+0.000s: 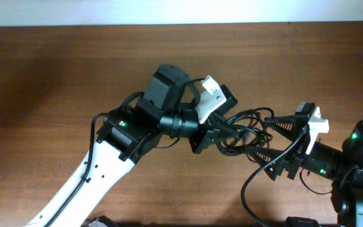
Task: Untangle cables
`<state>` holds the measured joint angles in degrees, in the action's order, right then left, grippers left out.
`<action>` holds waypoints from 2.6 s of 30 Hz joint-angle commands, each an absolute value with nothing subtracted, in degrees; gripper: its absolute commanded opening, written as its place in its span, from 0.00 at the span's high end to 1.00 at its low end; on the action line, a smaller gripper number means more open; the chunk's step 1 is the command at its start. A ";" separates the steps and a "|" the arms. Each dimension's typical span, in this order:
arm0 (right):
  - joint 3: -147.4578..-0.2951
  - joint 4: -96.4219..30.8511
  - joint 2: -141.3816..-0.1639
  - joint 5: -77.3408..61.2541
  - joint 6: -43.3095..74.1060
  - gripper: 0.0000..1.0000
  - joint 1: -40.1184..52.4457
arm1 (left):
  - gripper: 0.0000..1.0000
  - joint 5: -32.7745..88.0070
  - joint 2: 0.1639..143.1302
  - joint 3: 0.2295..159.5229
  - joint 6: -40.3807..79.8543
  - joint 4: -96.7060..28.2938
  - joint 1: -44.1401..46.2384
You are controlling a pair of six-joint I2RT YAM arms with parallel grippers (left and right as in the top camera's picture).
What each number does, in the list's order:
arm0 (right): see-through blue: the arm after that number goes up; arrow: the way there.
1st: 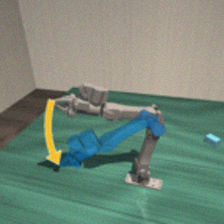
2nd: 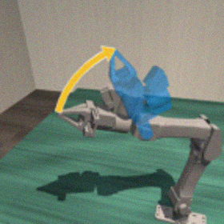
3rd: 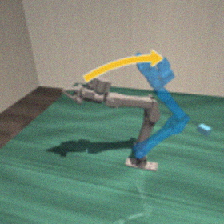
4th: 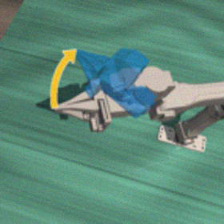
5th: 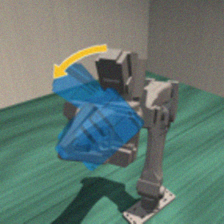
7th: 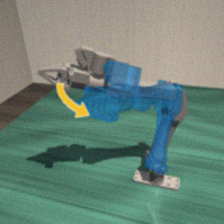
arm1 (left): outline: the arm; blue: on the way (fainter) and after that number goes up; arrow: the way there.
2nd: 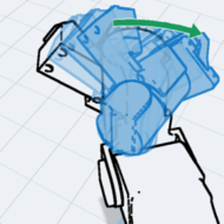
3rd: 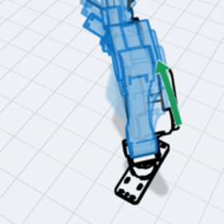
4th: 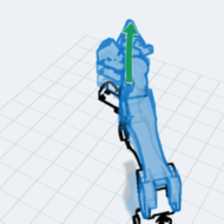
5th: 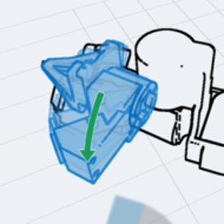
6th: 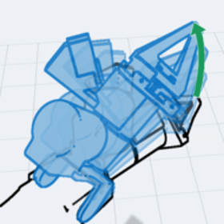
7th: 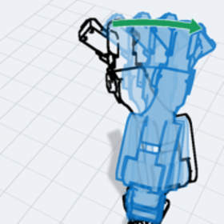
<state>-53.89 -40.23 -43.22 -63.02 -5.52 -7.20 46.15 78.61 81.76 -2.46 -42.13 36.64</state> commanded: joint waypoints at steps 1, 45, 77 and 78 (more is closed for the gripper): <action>-54.33 -40.25 -43.11 -62.08 -8.84 0.02 -7.53 | 1.00 53.21 78.32 82.94 -4.84 -41.12 36.71; -54.33 -43.51 -43.09 -59.07 -5.13 0.96 -7.53 | 0.01 51.20 78.72 82.94 -4.78 -38.28 30.65; -54.33 -49.32 -43.09 -63.26 -5.78 0.96 -7.46 | 0.10 51.68 85.10 82.94 3.90 -28.75 35.27; -54.33 -49.30 -43.09 -63.99 -5.78 0.96 -7.46 | 0.16 51.68 85.21 82.94 3.90 -28.77 35.27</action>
